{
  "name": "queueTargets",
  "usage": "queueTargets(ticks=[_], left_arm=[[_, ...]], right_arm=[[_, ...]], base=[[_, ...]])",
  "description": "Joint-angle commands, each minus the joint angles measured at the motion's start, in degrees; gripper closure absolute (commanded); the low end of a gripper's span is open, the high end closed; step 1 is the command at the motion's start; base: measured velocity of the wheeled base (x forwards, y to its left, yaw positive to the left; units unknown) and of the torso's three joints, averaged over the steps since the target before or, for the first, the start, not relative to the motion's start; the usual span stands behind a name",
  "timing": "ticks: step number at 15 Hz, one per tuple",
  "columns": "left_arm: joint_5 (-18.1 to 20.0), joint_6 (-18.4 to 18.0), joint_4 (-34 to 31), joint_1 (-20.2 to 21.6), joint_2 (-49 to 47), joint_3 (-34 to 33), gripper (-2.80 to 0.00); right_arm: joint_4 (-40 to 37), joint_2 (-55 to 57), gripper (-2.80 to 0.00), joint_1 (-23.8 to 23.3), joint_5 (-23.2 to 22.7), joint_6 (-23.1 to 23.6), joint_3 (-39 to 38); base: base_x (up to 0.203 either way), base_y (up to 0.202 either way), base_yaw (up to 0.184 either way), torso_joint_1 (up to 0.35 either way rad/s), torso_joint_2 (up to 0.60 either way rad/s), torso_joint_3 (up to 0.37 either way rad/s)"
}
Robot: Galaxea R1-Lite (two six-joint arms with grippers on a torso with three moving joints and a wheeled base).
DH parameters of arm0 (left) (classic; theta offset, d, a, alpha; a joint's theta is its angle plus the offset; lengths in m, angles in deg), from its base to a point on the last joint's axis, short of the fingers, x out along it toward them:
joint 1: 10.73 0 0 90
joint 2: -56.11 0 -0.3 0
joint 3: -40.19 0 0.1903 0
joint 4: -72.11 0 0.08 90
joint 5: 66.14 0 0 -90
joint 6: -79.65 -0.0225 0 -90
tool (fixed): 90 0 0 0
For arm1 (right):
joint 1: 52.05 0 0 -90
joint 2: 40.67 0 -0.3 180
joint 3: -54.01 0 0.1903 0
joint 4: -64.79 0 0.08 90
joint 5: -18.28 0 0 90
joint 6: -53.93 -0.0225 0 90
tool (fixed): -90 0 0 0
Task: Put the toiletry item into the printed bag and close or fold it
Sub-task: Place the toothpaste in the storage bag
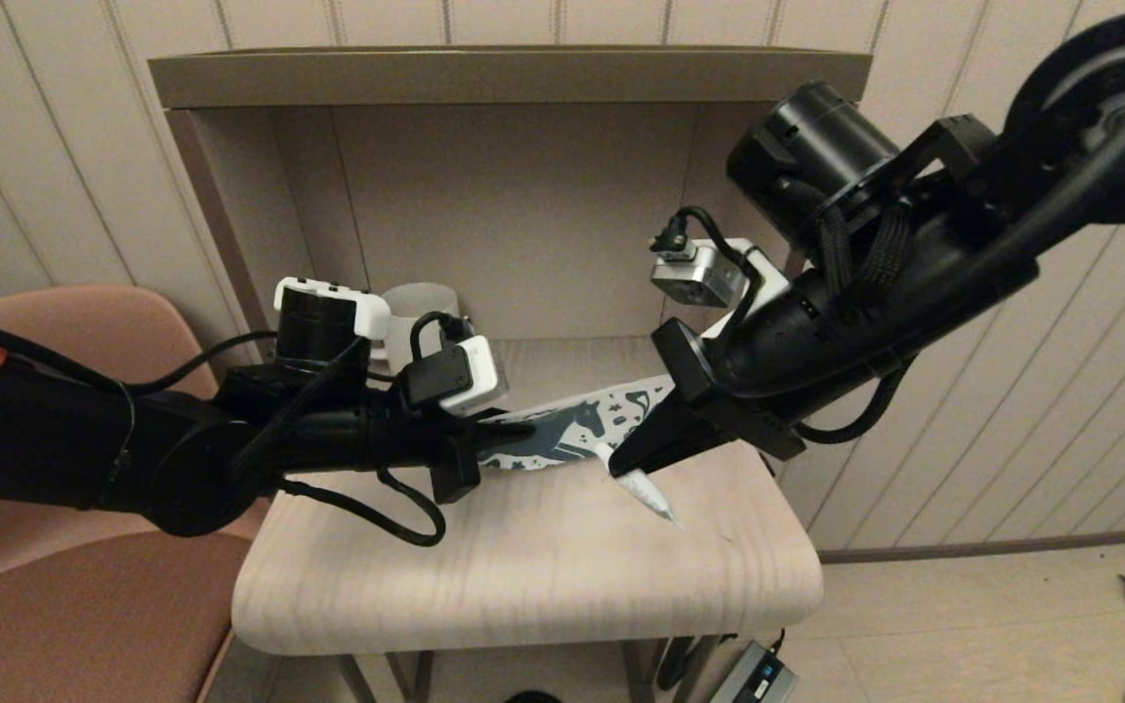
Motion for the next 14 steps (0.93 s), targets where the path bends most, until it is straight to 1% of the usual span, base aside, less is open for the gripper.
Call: queueTargets(ticks=[1,2,3,4,6,7,8,9,10,11,13,14], left_arm=[[0.3,0.0,0.2,-0.1,0.2,-0.6,0.00],[0.3,0.3,0.2,-0.1,0.2,-0.7,0.00],[0.4,1.9,0.2,-0.1,0.3,-0.9,0.00],[0.7,4.5,0.2,-0.1,0.4,-0.9,0.00],[3.6,11.8,0.2,-0.1,0.7,-1.0,0.00],[5.0,14.2,0.2,-0.1,0.9,-1.1,0.00],[5.9,17.2,0.2,0.0,1.2,-1.9,0.00],[7.3,19.8,0.1,0.2,1.4,-2.4,0.00],[9.4,20.9,-0.2,0.6,1.5,-2.4,0.00],[12.0,21.6,-0.7,1.1,1.4,-1.9,0.00],[16.0,23.9,-1.8,1.5,1.1,-0.9,0.00],[17.4,24.3,-2.0,1.5,0.9,-0.7,0.00]], right_arm=[[0.4,1.6,0.00,0.1,-0.6,-1.9,0.0],[0.5,1.8,0.00,0.1,-0.6,-2.1,0.0],[0.8,1.8,0.00,-0.3,-0.6,-2.1,0.0],[1.6,1.7,0.00,-0.5,-0.5,-2.1,-0.1],[3.6,0.1,0.00,-1.3,0.2,-1.2,-0.5],[5.1,-0.9,0.00,-1.4,0.9,0.0,-1.1],[6.9,-2.3,0.00,-1.4,2.6,3.3,-2.1],[8.5,-3.2,0.00,-1.4,4.8,8.1,-3.7],[10.8,-4.3,0.00,-1.4,7.6,14.7,-6.5],[14.1,-5.2,0.00,-1.4,9.5,19.8,-9.8],[22.4,-6.0,0.00,-1.6,11.1,27.2,-14.5],[24.8,-6.1,0.00,-2.2,11.2,30.9,-15.4]], base=[[0.000,0.000,0.000,0.000,0.00,0.000],[0.000,0.000,0.000,0.000,0.00,0.000],[0.000,0.000,0.000,0.000,0.00,0.000],[0.000,0.000,0.000,0.000,0.00,0.000],[0.000,0.000,0.000,0.000,0.00,0.000],[0.000,0.000,0.000,0.000,0.00,0.000],[0.000,0.000,0.000,0.000,0.00,0.000],[0.000,0.000,0.000,0.000,0.00,0.000],[0.000,0.000,0.000,0.000,0.00,0.000],[0.000,0.000,0.000,0.000,0.00,0.000],[0.000,0.000,0.000,0.000,0.00,0.000],[0.000,0.000,0.000,0.000,0.00,0.000]])
